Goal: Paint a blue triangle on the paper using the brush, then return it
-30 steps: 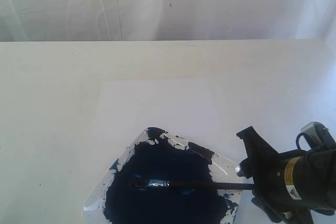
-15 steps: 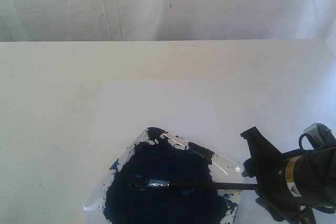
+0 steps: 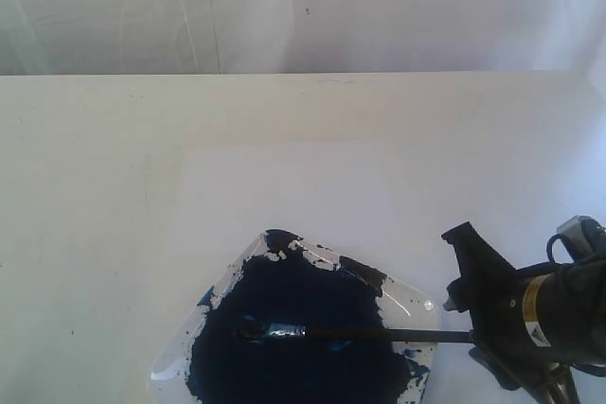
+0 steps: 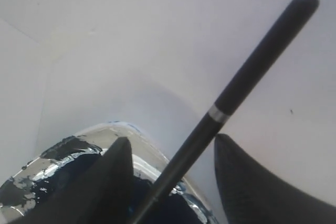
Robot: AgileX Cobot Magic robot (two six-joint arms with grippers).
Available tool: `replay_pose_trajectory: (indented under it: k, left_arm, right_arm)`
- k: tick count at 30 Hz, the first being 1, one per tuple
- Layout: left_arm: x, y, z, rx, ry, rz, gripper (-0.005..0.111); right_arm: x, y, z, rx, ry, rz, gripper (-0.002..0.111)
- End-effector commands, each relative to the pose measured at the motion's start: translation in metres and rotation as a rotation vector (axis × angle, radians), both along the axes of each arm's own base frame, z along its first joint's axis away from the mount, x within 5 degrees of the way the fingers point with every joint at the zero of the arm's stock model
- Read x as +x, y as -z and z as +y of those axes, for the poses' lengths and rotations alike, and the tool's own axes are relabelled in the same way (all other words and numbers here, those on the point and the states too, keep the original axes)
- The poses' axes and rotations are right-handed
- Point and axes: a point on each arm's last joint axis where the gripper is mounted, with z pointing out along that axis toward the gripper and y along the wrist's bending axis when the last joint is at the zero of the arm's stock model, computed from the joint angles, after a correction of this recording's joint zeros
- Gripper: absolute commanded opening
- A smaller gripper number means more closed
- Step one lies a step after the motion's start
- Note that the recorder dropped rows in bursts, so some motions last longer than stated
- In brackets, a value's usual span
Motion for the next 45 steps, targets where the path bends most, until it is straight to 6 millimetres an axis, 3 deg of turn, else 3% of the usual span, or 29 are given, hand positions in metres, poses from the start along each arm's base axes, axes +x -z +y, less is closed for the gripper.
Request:
replay_pose_trajectory:
  k: [1, 25, 45]
  left_arm:
    - [0.0, 0.002, 0.0, -0.005, -0.004, 0.011, 0.0]
    - [0.0, 0.002, 0.0, -0.005, -0.004, 0.011, 0.0]
    - [0.0, 0.002, 0.0, -0.005, -0.004, 0.011, 0.0]
  right_arm:
    - [0.003, 0.0, -0.003, 0.011, 0.004, -0.017, 0.046]
    - [0.015, -0.001, -0.015, 0.005, 0.046, -0.046, 0.046]
    - [0.017, -0.006, -0.005, 0.116, 0.007, -0.099, 0.046]
